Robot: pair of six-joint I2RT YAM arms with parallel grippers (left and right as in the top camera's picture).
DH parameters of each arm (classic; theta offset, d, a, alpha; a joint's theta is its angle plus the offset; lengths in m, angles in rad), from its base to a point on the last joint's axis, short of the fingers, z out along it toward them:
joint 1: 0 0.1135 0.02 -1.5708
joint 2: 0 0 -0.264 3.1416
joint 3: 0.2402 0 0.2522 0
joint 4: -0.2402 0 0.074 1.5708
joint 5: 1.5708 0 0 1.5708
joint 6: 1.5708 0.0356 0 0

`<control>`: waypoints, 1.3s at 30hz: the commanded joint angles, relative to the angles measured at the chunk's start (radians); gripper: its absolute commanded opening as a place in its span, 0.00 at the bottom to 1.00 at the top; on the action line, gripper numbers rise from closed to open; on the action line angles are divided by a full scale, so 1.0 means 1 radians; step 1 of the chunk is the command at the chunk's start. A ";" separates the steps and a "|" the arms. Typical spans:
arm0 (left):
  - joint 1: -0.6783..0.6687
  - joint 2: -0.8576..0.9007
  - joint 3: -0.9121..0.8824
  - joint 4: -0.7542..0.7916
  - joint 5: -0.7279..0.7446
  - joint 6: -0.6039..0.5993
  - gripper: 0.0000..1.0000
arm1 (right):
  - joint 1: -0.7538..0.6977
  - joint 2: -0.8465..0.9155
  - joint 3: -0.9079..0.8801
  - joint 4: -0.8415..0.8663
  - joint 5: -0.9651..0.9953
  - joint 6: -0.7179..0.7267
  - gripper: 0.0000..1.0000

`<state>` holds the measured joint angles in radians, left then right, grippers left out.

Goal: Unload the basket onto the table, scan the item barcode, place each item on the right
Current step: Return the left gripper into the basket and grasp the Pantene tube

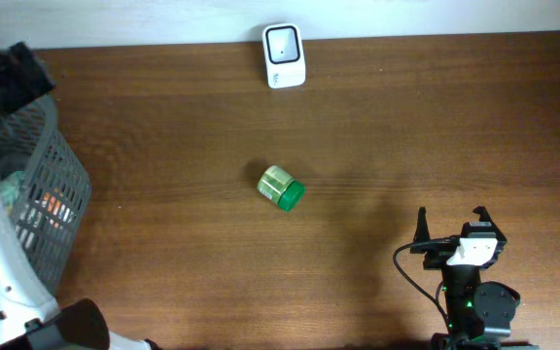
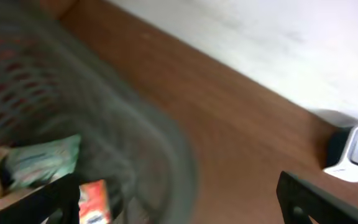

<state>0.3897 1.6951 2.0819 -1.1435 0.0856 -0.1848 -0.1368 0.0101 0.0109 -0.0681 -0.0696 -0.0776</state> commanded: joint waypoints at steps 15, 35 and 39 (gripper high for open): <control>0.375 -0.012 -0.226 -0.092 -0.136 -0.092 0.91 | 0.006 -0.007 -0.005 -0.004 0.001 0.008 0.98; 0.433 0.041 -0.857 0.343 -0.266 0.372 0.75 | 0.006 -0.007 -0.005 -0.004 0.001 0.008 0.98; 0.433 0.149 -0.857 0.344 -0.267 0.374 0.56 | 0.006 -0.007 -0.005 -0.004 0.001 0.008 0.98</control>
<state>0.8169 1.7943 1.2369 -0.8017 -0.1806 0.1738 -0.1368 0.0101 0.0109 -0.0681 -0.0696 -0.0784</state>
